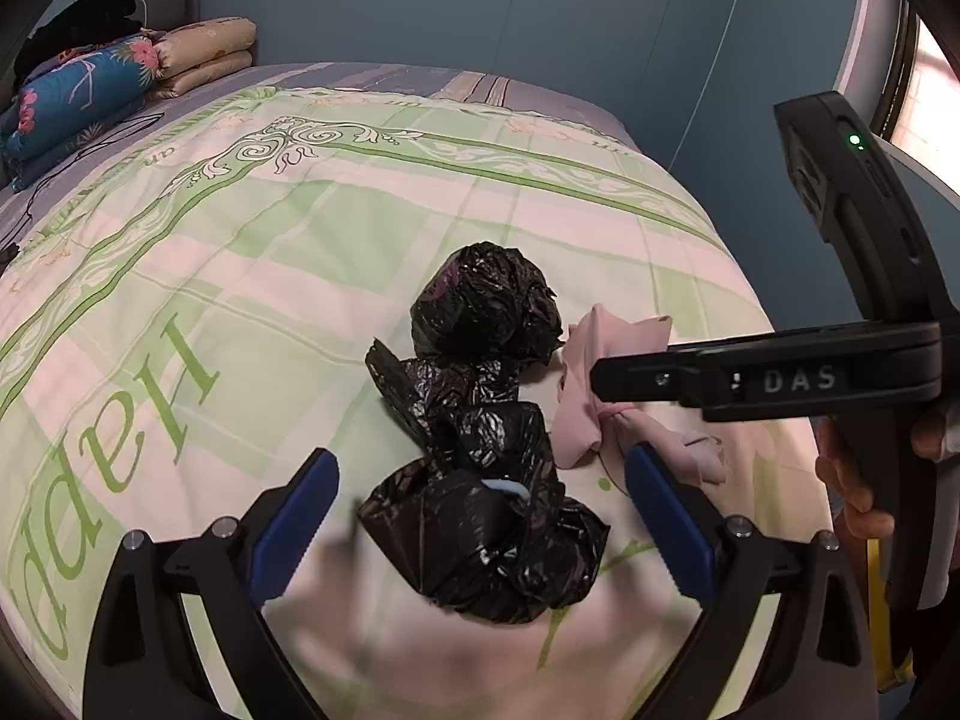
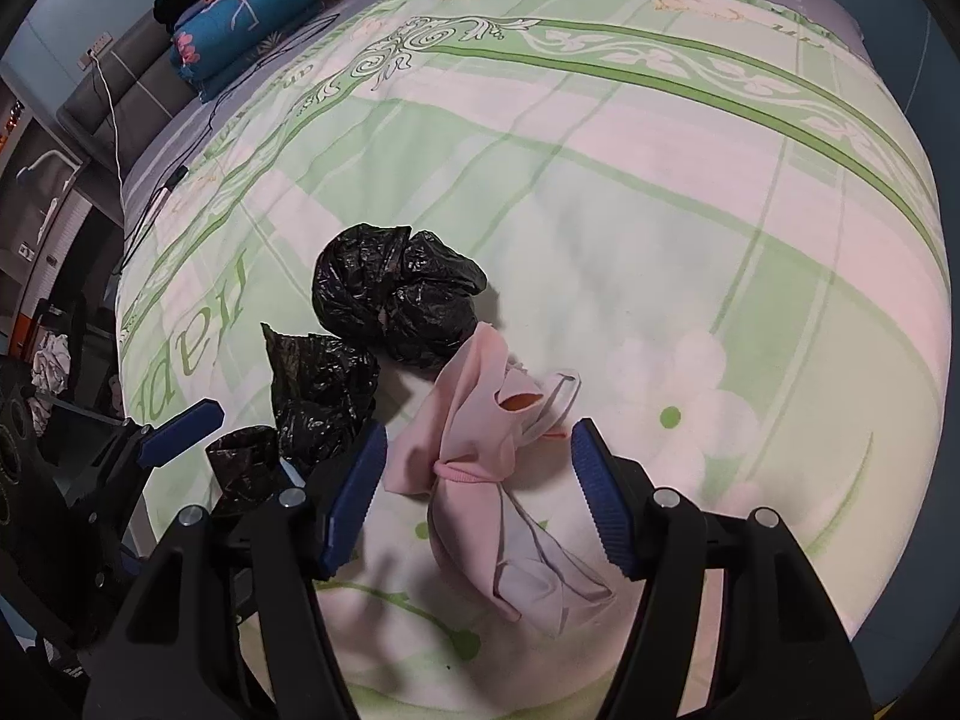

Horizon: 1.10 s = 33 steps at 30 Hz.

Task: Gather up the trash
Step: 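Grasp the black plastic bag with the left gripper while the right grasps the pink cloth, then lift the black bag and pink cloth off the bed toward the bin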

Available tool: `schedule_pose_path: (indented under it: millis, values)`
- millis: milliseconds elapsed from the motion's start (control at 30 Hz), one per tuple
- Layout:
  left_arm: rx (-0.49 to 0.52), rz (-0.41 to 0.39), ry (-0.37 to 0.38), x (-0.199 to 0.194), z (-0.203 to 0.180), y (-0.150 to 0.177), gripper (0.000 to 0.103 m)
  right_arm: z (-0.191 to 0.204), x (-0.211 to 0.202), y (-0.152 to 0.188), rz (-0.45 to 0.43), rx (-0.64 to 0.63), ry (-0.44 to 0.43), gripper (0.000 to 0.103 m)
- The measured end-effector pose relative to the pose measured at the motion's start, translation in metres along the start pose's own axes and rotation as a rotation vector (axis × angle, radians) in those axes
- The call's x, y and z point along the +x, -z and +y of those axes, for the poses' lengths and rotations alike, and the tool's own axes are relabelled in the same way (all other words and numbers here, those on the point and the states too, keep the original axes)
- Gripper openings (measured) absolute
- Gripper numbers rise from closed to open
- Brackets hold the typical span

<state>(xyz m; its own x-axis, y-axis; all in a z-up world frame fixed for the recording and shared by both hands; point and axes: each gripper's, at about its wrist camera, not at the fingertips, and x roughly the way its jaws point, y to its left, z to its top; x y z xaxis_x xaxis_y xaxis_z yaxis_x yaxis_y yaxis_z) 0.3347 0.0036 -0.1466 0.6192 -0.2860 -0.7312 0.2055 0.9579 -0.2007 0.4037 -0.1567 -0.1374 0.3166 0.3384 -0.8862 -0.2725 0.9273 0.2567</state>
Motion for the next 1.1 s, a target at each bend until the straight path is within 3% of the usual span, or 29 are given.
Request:
schedule_pose_path:
  millis: [233,367,533,600,767,1100]
  values:
    - [-0.001,0.04,-0.018,0.01,0.001,0.0,0.067,0.0,0.011,-0.003,0.026,0.002,0.008,0.053]
    - [-0.012,0.069,-0.026,0.011,0.006,0.004,0.042,0.0,0.013,-0.003,0.026,-0.004,0.022,0.034]
    - [-0.034,0.073,0.001,0.005,0.012,0.004,0.031,0.008,0.015,-0.002,0.019,-0.035,0.041,0.023]
    - [-0.033,0.068,0.0,0.002,0.012,0.004,0.021,0.011,0.013,-0.002,0.011,-0.041,0.049,0.02]
    - [-0.028,0.061,0.002,-0.006,0.012,0.007,0.019,0.017,0.008,0.001,0.001,-0.056,0.042,0.012]
    - [-0.052,0.045,-0.003,-0.024,0.02,0.01,0.017,0.019,-0.007,0.012,-0.011,-0.07,0.031,0.011]
